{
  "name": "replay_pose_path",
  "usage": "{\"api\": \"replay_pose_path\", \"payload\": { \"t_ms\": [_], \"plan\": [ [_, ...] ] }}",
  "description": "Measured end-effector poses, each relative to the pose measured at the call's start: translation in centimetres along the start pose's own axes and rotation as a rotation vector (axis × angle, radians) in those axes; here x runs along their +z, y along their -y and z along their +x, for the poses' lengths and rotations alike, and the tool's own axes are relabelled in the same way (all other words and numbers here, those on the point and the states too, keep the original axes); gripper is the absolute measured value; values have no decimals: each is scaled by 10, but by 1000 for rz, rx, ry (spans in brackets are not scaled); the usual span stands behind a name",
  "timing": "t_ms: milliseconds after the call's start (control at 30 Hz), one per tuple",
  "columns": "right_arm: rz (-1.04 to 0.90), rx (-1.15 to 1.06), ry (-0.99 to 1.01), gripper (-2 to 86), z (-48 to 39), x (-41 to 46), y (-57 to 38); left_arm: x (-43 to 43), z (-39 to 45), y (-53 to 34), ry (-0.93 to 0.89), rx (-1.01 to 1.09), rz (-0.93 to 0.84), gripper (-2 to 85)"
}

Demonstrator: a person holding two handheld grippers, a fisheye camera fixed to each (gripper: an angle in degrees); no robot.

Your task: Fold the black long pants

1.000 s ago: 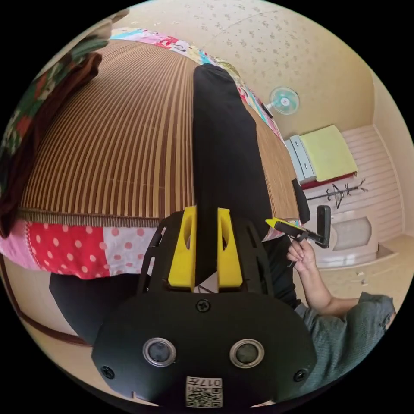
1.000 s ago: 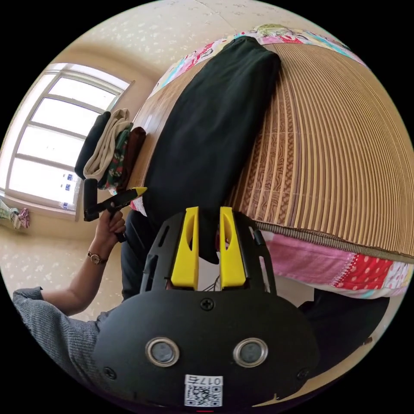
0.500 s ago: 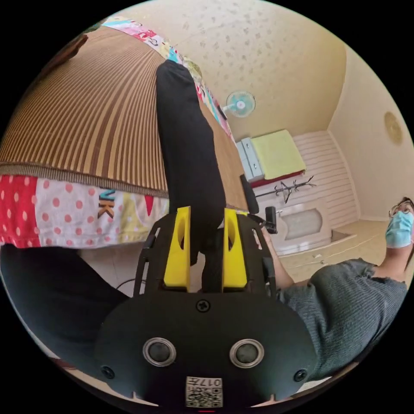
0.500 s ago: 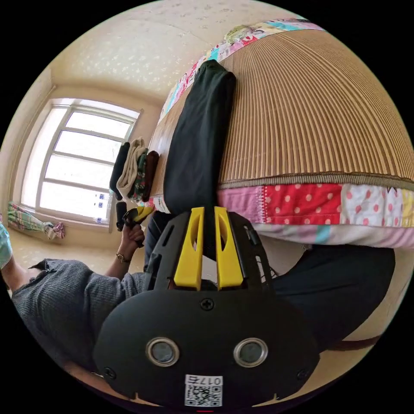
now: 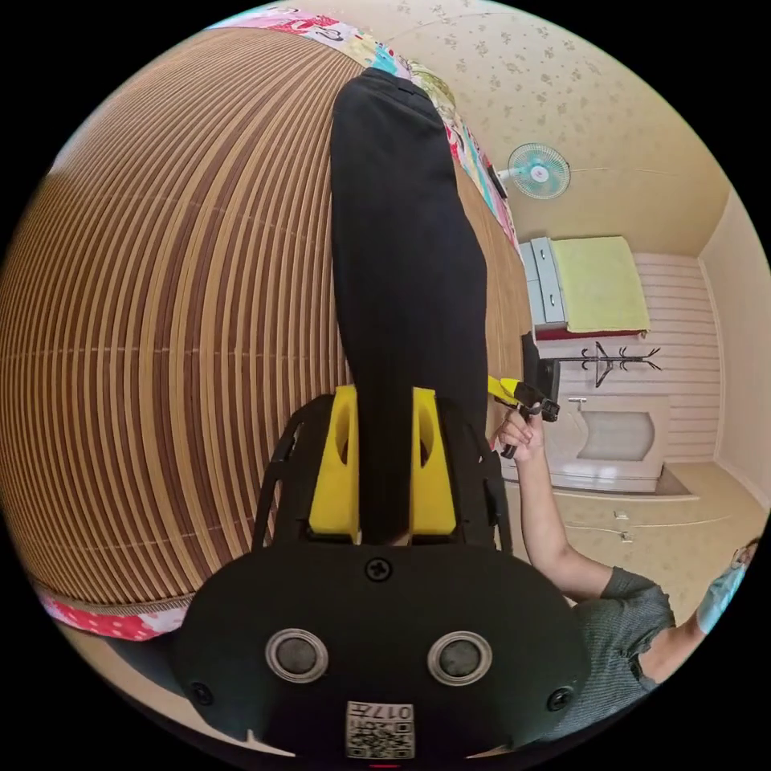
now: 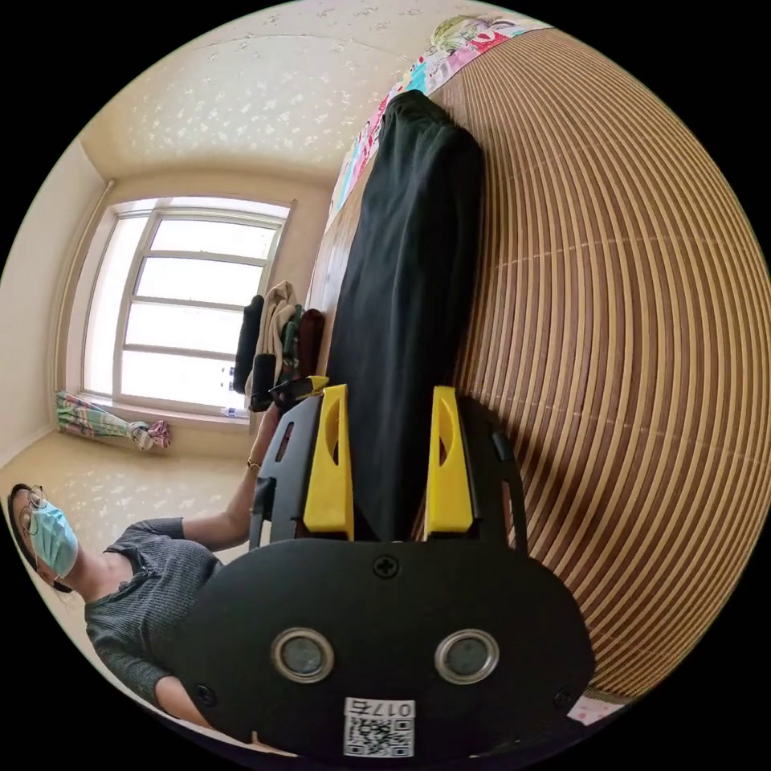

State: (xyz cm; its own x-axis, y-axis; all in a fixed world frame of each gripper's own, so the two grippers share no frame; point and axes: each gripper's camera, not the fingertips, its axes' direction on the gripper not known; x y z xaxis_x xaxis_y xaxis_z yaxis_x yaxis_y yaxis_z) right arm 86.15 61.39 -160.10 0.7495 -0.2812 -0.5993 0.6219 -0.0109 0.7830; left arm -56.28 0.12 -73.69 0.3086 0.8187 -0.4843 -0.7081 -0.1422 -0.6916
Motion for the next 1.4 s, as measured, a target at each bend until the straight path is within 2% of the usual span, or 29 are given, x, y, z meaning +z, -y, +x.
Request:
{"api": "replay_pose_path", "payload": {
  "t_ms": [100,167,300,467,633,767,833,933,1033,1133,1267,1400],
  "plan": [
    [-3,-2,-9,58,2,-5,-9,-12,-1,-15,-90,79,26,34],
    [17,-54,68,45,-7,-18,-23,-32,10,-36,-225,194,56,22],
    [58,-240,184,34,-60,-57,-67,-79,58,-84,-312,420,136,14],
    [245,-470,285,29,-139,-131,-127,-183,126,-149,-564,651,388,14],
    [365,-730,372,28,-237,-189,-167,-272,236,-198,-561,895,544,21],
    [489,-937,447,26,-326,-231,-210,-331,315,-231,-646,1024,658,25],
    [531,-969,451,26,-357,-244,-224,-346,339,-238,-642,1026,694,22],
    [630,-975,349,24,-390,-257,-237,-354,366,-232,-558,1017,756,16],
    [676,-899,240,23,-393,-259,-219,-341,367,-186,-537,885,735,12],
    [679,-811,183,23,-376,-255,-167,-323,364,-115,-437,796,723,11],
    [650,-614,-3,23,-341,-236,-62,-291,346,-15,-337,654,632,14],
    [606,-509,-29,23,-286,-205,-10,-242,328,-10,-157,691,570,20]
  ]
}}
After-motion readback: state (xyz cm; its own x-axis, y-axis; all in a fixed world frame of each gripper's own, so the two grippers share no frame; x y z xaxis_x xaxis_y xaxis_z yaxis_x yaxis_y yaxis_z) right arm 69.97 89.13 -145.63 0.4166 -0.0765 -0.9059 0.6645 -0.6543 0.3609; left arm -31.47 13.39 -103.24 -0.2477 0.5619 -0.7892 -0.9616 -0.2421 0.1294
